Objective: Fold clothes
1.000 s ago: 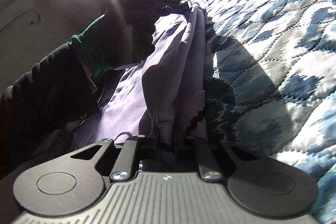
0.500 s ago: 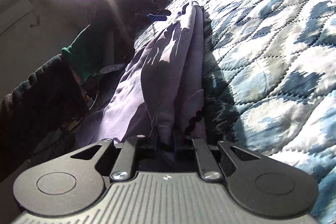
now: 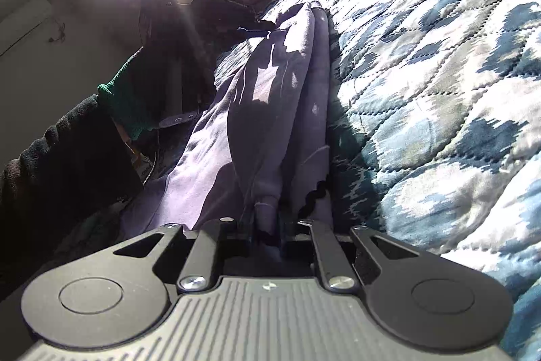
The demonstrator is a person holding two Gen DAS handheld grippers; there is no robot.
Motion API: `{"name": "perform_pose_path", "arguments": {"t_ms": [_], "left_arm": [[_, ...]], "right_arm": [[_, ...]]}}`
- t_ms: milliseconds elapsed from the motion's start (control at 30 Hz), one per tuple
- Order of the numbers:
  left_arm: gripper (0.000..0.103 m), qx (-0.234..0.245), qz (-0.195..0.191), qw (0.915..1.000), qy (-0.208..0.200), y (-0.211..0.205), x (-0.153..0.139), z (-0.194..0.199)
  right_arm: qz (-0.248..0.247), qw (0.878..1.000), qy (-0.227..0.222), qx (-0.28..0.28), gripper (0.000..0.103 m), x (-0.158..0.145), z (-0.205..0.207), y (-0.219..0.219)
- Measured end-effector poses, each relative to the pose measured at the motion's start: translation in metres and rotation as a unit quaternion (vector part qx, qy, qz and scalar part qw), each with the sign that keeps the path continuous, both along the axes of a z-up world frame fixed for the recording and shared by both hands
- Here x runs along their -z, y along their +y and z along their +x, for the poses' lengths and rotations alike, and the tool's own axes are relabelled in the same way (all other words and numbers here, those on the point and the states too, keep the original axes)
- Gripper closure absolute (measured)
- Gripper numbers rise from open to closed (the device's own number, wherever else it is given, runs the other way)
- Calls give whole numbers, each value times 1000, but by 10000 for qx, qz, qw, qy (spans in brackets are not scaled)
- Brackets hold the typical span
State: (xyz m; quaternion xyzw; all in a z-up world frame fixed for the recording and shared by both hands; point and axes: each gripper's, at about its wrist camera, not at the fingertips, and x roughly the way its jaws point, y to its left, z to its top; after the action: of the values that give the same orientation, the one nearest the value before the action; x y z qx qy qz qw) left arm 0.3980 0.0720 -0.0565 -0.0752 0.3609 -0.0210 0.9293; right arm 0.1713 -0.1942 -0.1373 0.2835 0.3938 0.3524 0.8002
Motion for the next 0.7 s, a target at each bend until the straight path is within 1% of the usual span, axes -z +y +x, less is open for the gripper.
{"name": "perform_pose_path", "arguments": {"t_ms": [33, 67, 100, 133, 200, 267, 333, 400, 433, 500, 533, 633, 667, 700], "left_arm": [[92, 48, 102, 9999, 22, -1, 2, 1], [85, -39, 363, 9992, -147, -5, -2, -4], [85, -135, 635, 9973, -329, -9, -8, -10], [85, -58, 693, 9963, -497, -13, -13, -18], [85, 374, 460, 9966, -575, -26, -18, -29], [85, 969, 621, 9922, -474, -49, -13, -32], [85, 1227, 985, 9870, -332, -68, 0, -27], [85, 1266, 1114, 9857, 39, -78, 19, -13], [85, 1161, 1242, 9852, 229, -79, 31, -6], [85, 999, 1065, 9891, 198, -74, 41, -3], [85, 926, 969, 9907, 243, -72, 40, -1], [85, 1050, 1135, 9874, 341, -75, 27, -3], [84, 1035, 1131, 9878, 270, -74, 19, -8], [84, 1052, 1083, 9885, 74, -72, 7, -19]], "right_arm": [[4, 10000, 4, 1, 90, 0, 0, 0], [7, 10000, 7, 2, 90, 1, 0, 0], [14, 10000, 14, 3, 90, 1, -1, -1], [27, 10000, 28, 2, 90, 1, 0, -2], [78, 9999, 76, 4, 90, 2, 1, -4], [190, 9997, 176, 22, 90, 4, 2, -7], [283, 9993, 260, 41, 90, 6, 4, -9], [178, 9997, 170, 6, 90, 6, 3, -5], [68, 9999, 73, -23, 90, 4, 1, -2], [-77, 10000, -43, -42, 90, 3, -1, 2], [-96, 9999, -70, -40, 91, 3, -2, 2], [15, 9999, -105, 65, 91, 3, -5, -1], [12, 9997, -199, 122, 89, 0, -9, -1], [-27, 9993, -316, 176, 87, -3, -13, -1]]}}
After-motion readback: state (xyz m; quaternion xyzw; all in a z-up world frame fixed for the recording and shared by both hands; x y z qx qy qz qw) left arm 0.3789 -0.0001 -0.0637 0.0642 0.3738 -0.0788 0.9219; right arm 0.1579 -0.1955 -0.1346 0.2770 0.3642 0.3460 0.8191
